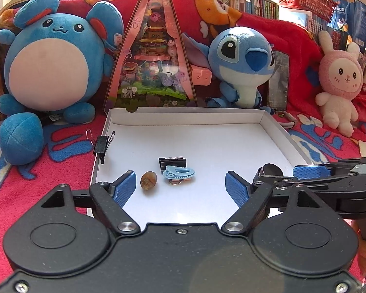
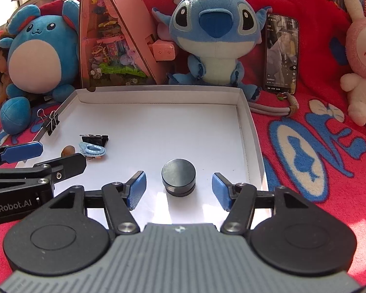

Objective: Organize rigid objects
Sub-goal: 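Open the left gripper to drop the acorn while the right gripper releases the black lid, then withdraw both tools from the tray back to the remaining objects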

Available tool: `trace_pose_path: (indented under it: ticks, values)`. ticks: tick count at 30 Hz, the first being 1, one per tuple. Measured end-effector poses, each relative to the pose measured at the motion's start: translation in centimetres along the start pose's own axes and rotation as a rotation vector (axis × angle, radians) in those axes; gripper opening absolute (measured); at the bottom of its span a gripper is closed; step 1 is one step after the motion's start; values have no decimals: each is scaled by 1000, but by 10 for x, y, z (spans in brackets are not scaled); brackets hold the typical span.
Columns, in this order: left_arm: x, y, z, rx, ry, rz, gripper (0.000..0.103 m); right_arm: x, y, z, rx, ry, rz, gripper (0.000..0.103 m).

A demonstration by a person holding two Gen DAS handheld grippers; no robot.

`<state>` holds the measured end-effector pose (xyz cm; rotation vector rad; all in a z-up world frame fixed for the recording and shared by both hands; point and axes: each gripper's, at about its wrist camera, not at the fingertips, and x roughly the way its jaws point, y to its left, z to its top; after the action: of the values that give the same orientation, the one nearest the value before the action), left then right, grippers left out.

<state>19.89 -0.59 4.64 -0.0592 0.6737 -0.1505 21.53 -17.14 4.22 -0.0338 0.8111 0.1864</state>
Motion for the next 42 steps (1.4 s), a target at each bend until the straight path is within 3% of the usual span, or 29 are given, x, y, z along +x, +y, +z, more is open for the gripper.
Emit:
trace_pose_path:
  ticks: [15, 42]
  values:
    - [-64, -13, -32, 104, -33, -74, 80, -56, -2, -28, -83, -97, 32, 81]
    - [-124, -15, -97, 105, 22, -176, 81, -116, 10, -95, -155, -155, 94, 88]
